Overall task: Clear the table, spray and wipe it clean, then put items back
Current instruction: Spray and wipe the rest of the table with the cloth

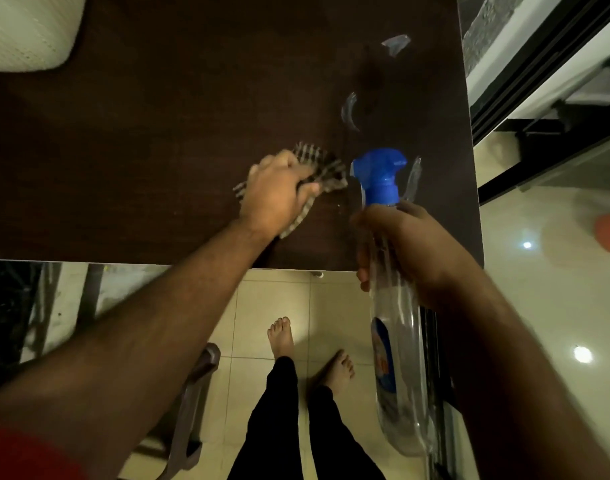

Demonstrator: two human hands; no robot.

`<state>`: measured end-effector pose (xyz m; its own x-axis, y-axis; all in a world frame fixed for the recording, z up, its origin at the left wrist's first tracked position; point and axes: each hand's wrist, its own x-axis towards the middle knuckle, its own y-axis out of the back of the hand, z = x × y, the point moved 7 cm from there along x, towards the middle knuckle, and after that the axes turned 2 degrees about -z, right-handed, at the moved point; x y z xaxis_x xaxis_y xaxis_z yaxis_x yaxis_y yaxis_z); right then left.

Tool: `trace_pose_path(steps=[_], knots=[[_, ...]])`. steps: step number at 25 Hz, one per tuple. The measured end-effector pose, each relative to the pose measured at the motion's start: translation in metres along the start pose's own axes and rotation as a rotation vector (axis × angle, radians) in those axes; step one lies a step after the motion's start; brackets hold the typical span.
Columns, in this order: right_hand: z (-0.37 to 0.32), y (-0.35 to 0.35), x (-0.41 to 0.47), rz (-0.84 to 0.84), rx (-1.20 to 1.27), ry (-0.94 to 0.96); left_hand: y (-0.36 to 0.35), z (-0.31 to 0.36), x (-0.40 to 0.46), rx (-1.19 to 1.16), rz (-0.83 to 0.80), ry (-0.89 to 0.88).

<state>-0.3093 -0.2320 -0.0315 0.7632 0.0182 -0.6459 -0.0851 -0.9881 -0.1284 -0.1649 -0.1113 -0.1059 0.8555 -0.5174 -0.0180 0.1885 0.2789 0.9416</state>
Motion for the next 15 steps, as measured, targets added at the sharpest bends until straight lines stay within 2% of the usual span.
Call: trace_pose_path(steps=[3,7,11,15], knots=[[-0.007,-0.005,0.0,-0.027,0.016,0.017,-0.009,0.026,-0.071,-0.042,-0.098,-0.154],[-0.011,-0.003,0.005,-0.04,0.025,0.035,-0.003,0.002,-0.1,-0.009,-0.192,-0.252],[-0.01,-0.001,0.02,-0.046,0.014,-0.003,0.014,-0.028,-0.034,0.006,-0.04,-0.134],[-0.02,-0.007,0.034,-0.075,0.002,0.005,0.017,-0.038,0.03,-0.035,0.015,0.019]])
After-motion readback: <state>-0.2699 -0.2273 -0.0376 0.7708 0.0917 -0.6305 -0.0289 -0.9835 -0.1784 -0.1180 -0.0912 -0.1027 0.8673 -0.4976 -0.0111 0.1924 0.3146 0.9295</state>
